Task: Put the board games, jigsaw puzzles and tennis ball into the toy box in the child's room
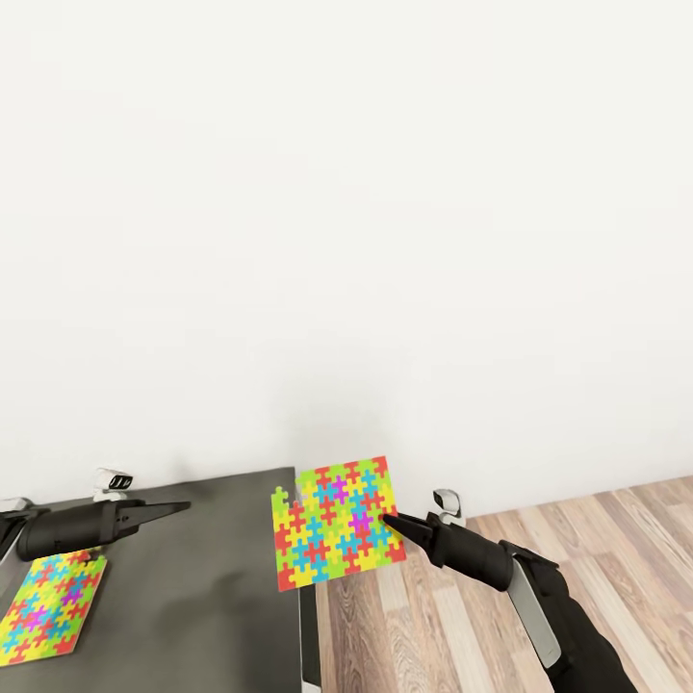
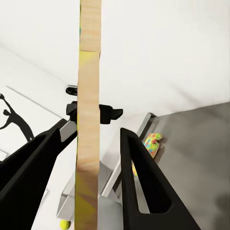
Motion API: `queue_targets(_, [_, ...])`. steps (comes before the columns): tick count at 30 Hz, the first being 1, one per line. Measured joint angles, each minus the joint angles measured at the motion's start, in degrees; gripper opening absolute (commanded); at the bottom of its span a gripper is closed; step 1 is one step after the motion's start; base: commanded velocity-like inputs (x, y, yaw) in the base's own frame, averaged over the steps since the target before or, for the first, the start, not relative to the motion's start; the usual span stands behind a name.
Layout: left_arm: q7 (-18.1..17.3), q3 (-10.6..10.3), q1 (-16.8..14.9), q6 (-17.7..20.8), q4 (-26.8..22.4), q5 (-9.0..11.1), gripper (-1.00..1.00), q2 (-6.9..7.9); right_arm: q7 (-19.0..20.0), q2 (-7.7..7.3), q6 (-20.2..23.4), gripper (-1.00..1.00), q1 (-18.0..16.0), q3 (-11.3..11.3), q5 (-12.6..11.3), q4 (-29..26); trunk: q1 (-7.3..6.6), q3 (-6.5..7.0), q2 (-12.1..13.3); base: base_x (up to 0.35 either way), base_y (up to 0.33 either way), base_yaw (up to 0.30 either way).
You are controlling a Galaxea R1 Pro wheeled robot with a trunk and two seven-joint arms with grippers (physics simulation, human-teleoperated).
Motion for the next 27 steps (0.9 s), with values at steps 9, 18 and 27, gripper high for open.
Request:
queue_targets(9, [0.0,0.0,0.0,-0.03,-0.02,-0.01,1.0,-0.07,0.11,-0.02,-0.05,-1.0,0.01,-0.07,0.04,-0.01,0.0,0.85,0.0,0.0,0.0,0.0])
queue_targets(18, [0.0,-0.08,0.04,-0.04,0.0,-0.05,1.0,-0.1,0.17,-0.05,-0.06,-1.0,0.01,-0.13,0.04,-0.01,0.0,1.7,0.0,0.0,0.0,0.027])
queue_targets(27, [0.0,-0.15,0.09,-0.04,-0.04,-0.09,1.0,-0.14,0.19,-0.04,-0.05,-1.0,0.01,-0.13,-0.05,-0.02,0.0,2.54,0.0,0.0,0.0,0.067])
